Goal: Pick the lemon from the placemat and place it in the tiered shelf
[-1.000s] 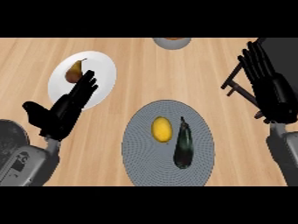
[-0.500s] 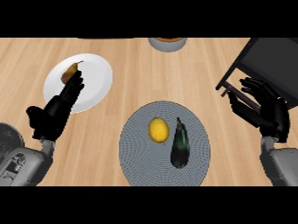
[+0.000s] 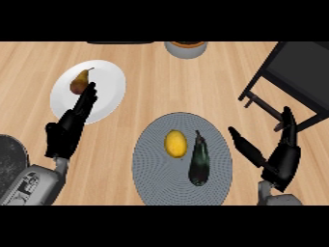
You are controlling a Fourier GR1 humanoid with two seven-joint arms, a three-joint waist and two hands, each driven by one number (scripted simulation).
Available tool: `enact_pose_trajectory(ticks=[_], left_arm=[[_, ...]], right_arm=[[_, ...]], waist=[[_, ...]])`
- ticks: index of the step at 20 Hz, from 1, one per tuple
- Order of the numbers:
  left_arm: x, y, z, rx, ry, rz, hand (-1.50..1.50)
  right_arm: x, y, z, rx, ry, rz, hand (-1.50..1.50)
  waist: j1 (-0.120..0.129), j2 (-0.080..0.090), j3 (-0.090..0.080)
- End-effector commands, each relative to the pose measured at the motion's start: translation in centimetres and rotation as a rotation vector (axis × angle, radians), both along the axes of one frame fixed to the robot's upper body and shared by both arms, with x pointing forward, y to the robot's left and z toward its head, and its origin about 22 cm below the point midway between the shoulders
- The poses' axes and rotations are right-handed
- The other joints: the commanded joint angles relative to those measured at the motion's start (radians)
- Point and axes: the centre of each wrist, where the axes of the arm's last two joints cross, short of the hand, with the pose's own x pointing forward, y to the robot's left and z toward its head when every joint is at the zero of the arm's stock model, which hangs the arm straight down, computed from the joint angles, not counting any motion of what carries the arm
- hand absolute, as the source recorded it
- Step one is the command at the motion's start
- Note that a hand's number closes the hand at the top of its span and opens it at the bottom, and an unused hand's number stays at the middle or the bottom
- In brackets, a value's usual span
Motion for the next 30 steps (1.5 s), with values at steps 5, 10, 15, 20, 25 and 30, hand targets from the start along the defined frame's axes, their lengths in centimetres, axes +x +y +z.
enact_pose_trajectory(ticks=[5,10,15,20,25,30], left_arm=[[-1.2,-1.4,-0.8,0.005,0.001,-0.005,0.0],[-0.5,0.0,-0.1,0.03,-0.01,-0.004,0.0],[-0.6,-1.8,0.2,0.007,-0.003,-0.012,0.0],[0.1,-1.3,0.8,0.004,-0.001,0.004,0.0],[-0.7,0.4,-0.5,-0.003,0.007,-0.001,0.0],[-0.5,-1.5,-1.1,0.005,-0.021,0.004,0.0]], right_arm=[[-2.5,0.1,2.3,-0.145,0.227,0.258,-1.5],[-1.2,4.6,5.8,-0.184,0.311,0.306,-1.5],[-0.9,5.1,8.2,-0.357,0.549,0.425,-1.5],[0.9,7.4,12.6,-0.514,0.754,0.445,-1.5],[-0.1,12.3,16.4,-0.558,0.847,0.447,-1.5],[-0.6,14.0,16.1,-0.545,0.845,0.457,-1.5]], waist=[[0.009,-0.003,0.001],[0.016,-0.001,0.0],[0.016,-0.004,-0.001],[0.02,-0.002,0.0],[0.018,-0.002,0.001],[0.009,0.002,0.004]])
